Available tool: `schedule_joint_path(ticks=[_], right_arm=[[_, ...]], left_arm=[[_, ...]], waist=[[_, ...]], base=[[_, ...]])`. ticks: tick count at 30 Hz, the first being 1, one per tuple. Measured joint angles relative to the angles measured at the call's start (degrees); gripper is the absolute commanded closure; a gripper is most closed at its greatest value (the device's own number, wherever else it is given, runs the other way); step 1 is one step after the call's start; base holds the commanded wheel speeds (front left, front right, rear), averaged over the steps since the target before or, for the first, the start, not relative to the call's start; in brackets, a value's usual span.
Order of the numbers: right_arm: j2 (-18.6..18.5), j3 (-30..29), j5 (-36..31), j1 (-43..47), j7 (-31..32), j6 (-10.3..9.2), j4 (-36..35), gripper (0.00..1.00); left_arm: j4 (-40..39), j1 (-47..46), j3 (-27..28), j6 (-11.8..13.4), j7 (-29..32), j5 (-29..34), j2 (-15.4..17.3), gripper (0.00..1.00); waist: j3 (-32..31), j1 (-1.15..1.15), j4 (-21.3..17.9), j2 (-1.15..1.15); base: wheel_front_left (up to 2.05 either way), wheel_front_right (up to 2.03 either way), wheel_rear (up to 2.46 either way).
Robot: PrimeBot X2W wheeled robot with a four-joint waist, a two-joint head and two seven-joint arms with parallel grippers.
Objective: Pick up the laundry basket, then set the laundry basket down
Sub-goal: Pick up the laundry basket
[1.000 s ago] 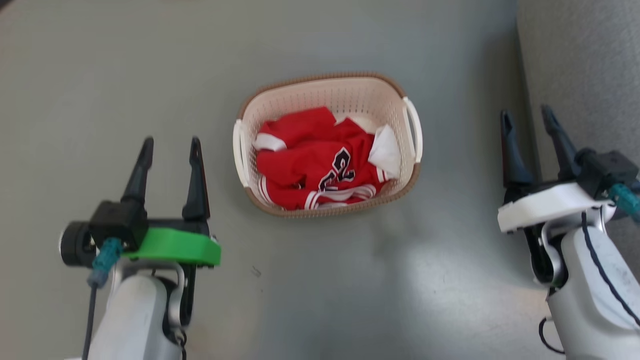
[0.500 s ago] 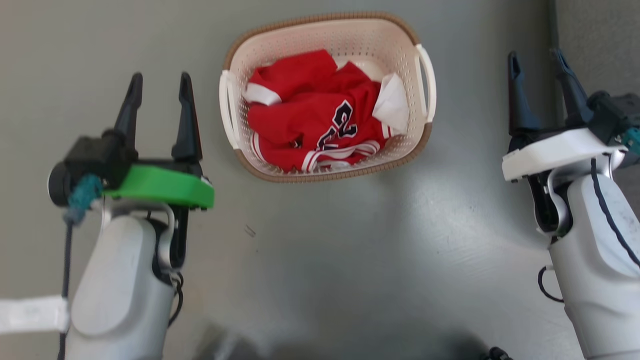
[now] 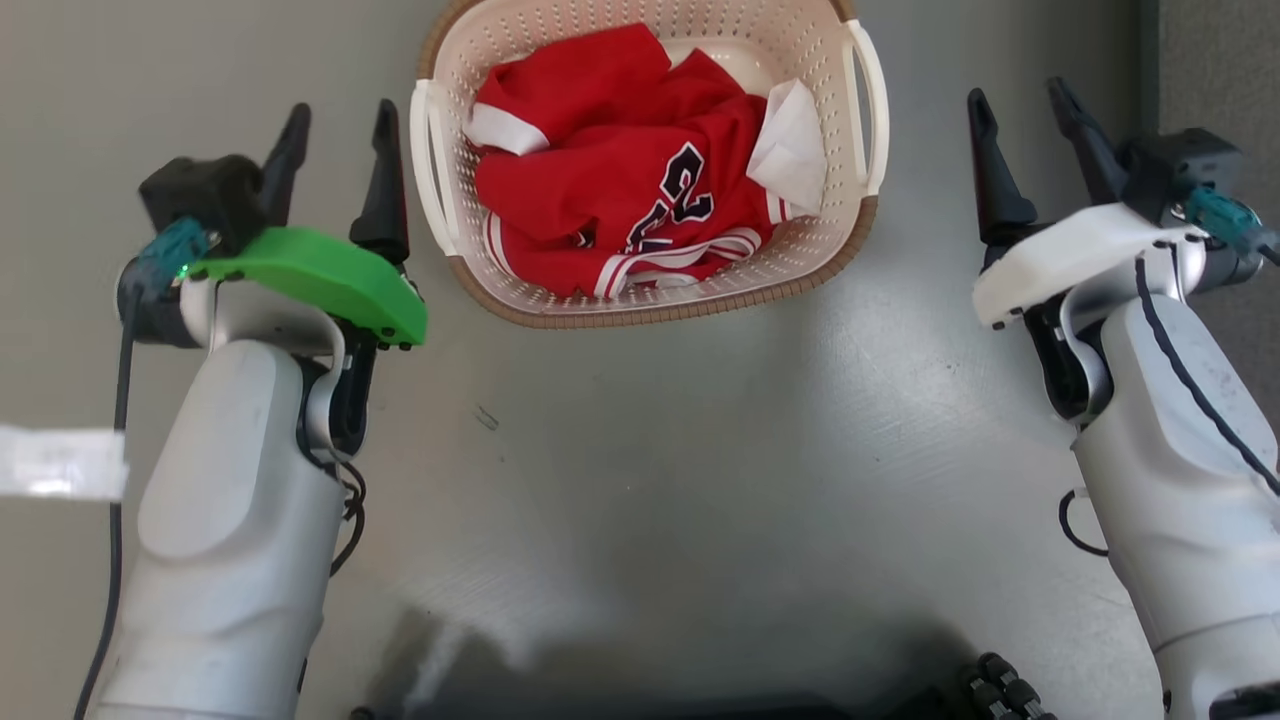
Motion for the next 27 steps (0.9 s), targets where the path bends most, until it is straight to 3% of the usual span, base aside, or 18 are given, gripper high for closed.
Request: schedule_joint_path(ticks=[9, 27], right_arm=[[0.52, 1.53, 0.0, -5.42, 2.14, 0.85, 7.0, 0.0], [2.59, 4.89, 0.02, -14.47, 4.78, 1.82, 18.37, 0.0]], left_arm=[[8.22, -5.15, -1.12, -2.23, 5.46, -2.55, -0.36, 0.0], [20.57, -15.46, -1.88, -3.88, 13.08, -5.26, -0.75, 0.0]], waist=[[2.81, 0.0, -0.29, 0.0], [8.23, 0.0, -1.67, 0.0]], base=[[0.0, 0.0, 0.0], [0.0, 0.0, 0.0]])
